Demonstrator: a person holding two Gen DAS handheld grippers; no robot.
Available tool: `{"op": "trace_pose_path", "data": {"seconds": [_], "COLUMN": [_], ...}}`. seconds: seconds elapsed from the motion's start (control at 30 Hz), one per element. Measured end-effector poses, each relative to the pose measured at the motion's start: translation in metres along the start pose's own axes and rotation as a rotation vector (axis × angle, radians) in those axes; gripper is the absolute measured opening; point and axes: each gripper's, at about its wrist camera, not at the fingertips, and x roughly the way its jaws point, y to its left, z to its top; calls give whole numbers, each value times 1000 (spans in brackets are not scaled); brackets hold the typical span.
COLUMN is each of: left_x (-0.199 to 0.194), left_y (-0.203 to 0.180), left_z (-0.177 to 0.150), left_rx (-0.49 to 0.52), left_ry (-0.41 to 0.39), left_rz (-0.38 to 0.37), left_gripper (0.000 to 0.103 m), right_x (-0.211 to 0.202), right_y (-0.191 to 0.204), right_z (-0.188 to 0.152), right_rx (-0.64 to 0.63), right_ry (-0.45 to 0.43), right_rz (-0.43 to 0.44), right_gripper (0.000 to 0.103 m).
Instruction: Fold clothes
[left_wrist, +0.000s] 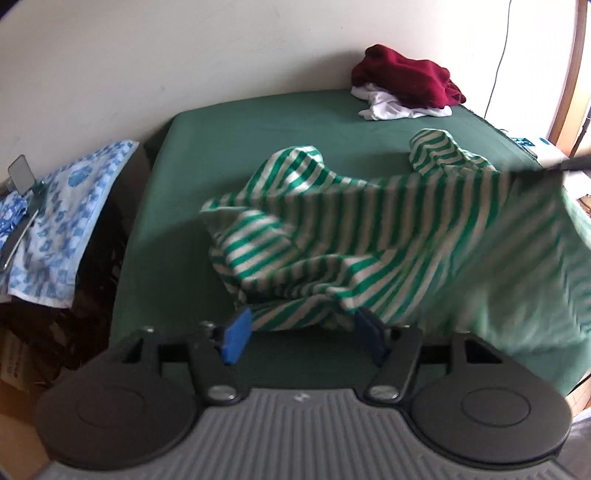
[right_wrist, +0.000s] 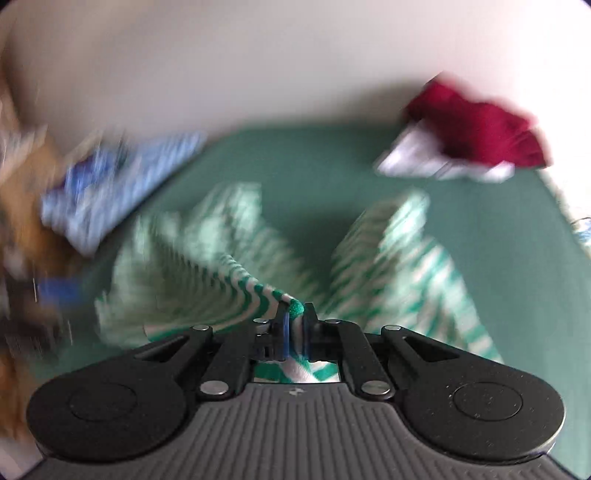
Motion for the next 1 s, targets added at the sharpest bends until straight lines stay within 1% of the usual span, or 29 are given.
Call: {"op": "trace_pose_path", "data": {"seconds": [0.07,0.1,0.17,0.27,0.33,0.37,0.4,0.43,0.47,0.5,0.53,0.57,0.63,0.67,0.7,0.73,0.77,0.8,0.9,0.93,1.0], "left_x": [4,6,11,19,27,31,35,38,43,48,53,62,81,90,100,109,117,116,104,100,92], "left_y": [-8,-12,-20,-37,-52,-60,-67,-74,-79,-83,-87,-87,-84,-82,-80,-78,-77,-78,-81,-82,-83], "left_z": [5,8,14,23,31,35,38,42,48,53,59,64,74,76,78,80,81,80,79,78,77], "left_rx": [21,28,40,70,105,122,140,157,167,176,184,170,132,118,105,93,84,80,71,68,62], "left_ry": [-2,-4,-8,-10,-13,-15,-16,-17,-27,-39,-51,-49,-40,-20,2,25,51,43,-1,-16,-45], "left_rz": [-11,-22,-44,-97,-133,-151,-169,-187,-198,-207,-217,-224,-236,-236,-234,-233,-227,-218,-190,-181,-162], "left_gripper": [71,73,73,74,74,75,78,80,83,87,90,95,96,87,65,52,33,24,15,15,14], "right_x": [-27,-39,-50,-66,-66,-64,-60,-58,-58,-56,-57,-60,-63,-58,-54,-49,-44,-35,-3,8,32], "right_y": [-26,-41,-66,-103,-113,-113,-111,-108,-108,-108,-107,-106,-105,-104,-103,-102,-100,-98,-92,-88,-81], "right_z": [4,2,-13,-36,-53,-60,-65,-67,-69,-69,-69,-68,-70,-69,-68,-67,-66,-63,-54,-52,-48], "right_rx": [43,79,151,256,286,280,265,249,241,236,234,232,227,217,207,197,187,173,128,102,44], "right_ry": [-78,-101,-88,-59,-18,-2,18,31,26,12,-5,-22,-54,-60,-66,-72,-78,-69,-31,-20,1], "right_rz": [-106,-153,-249,-392,-416,-423,-438,-452,-461,-462,-454,-445,-410,-388,-366,-343,-321,-294,-207,-191,-167], "right_gripper": [5,5,5,6,6,9,10,19,29,35,45,52,57,60,60,61,62,62,62,63,67]}}
